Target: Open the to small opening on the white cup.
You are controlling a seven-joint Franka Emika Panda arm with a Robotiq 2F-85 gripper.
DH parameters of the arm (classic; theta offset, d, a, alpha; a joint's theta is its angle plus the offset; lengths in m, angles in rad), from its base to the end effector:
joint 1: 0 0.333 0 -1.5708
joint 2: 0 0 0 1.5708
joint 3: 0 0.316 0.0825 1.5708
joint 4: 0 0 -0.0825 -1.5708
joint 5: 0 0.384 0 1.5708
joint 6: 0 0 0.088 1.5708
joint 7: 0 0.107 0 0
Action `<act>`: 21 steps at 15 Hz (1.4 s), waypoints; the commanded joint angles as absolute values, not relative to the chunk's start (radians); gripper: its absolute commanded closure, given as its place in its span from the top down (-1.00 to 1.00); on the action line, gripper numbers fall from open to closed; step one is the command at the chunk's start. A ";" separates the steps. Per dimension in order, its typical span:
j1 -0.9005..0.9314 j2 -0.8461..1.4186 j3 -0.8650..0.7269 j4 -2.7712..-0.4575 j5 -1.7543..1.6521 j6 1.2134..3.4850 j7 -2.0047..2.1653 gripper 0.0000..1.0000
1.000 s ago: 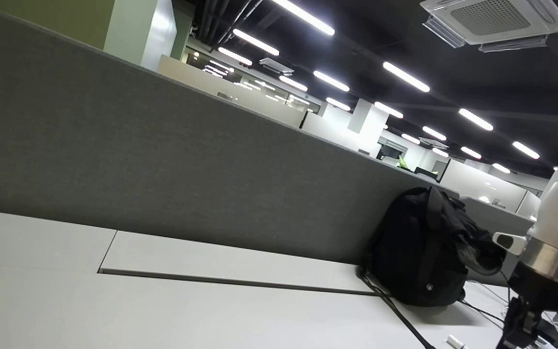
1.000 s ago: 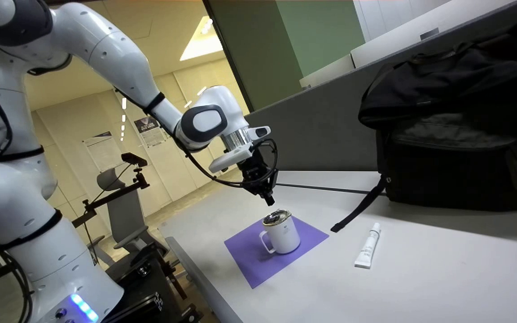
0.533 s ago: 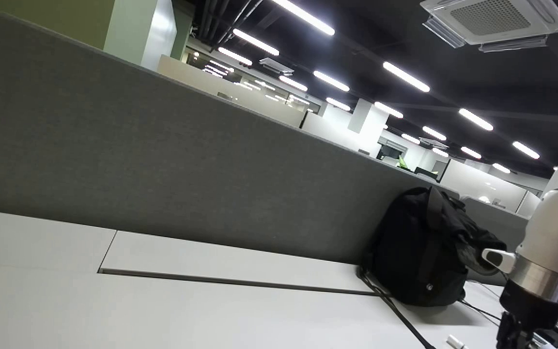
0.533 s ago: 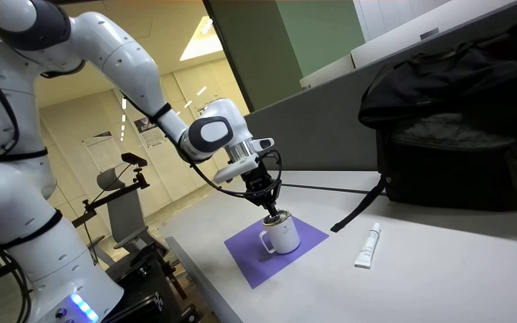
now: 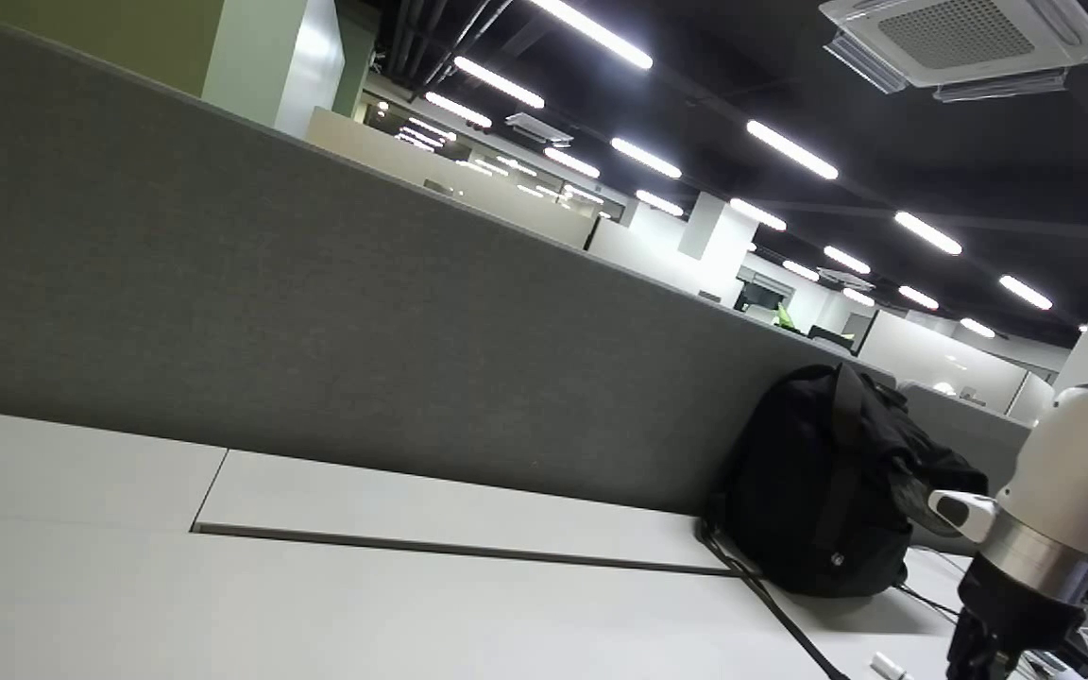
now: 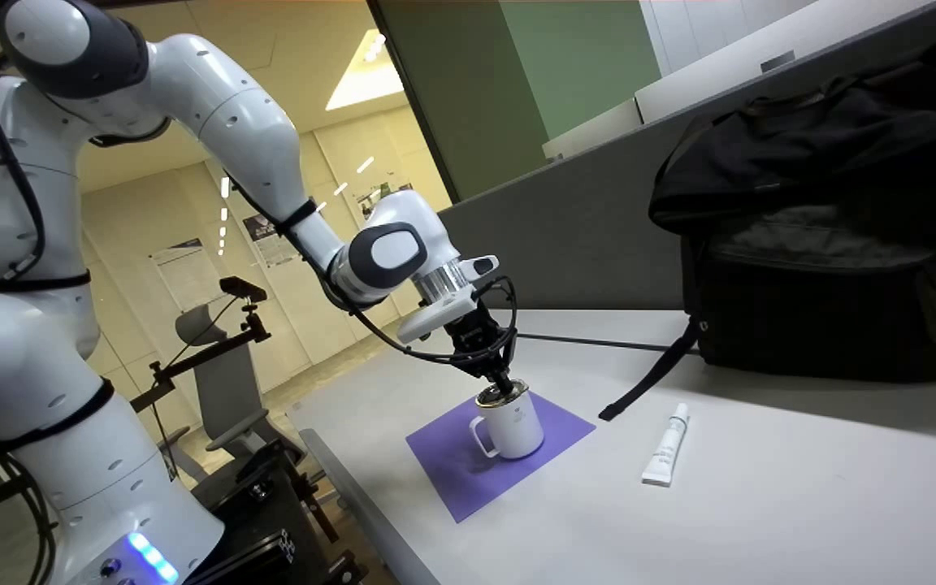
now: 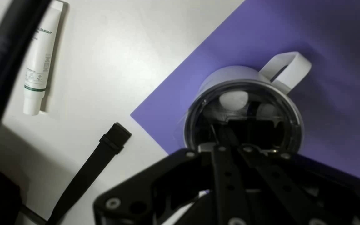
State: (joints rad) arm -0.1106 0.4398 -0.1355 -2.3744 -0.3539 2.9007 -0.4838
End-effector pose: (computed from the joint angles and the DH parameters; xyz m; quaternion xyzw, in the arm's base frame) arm 0.4935 -0.1069 0.1474 0.9526 0.2914 0.0096 0.0868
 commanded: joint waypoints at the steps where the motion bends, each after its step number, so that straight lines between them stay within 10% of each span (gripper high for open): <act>1: -0.096 0.467 -0.144 -2.348 -0.375 2.895 -0.434 -1.00; 21: -0.256 0.499 0.035 -2.299 -0.113 2.753 -0.527 -1.00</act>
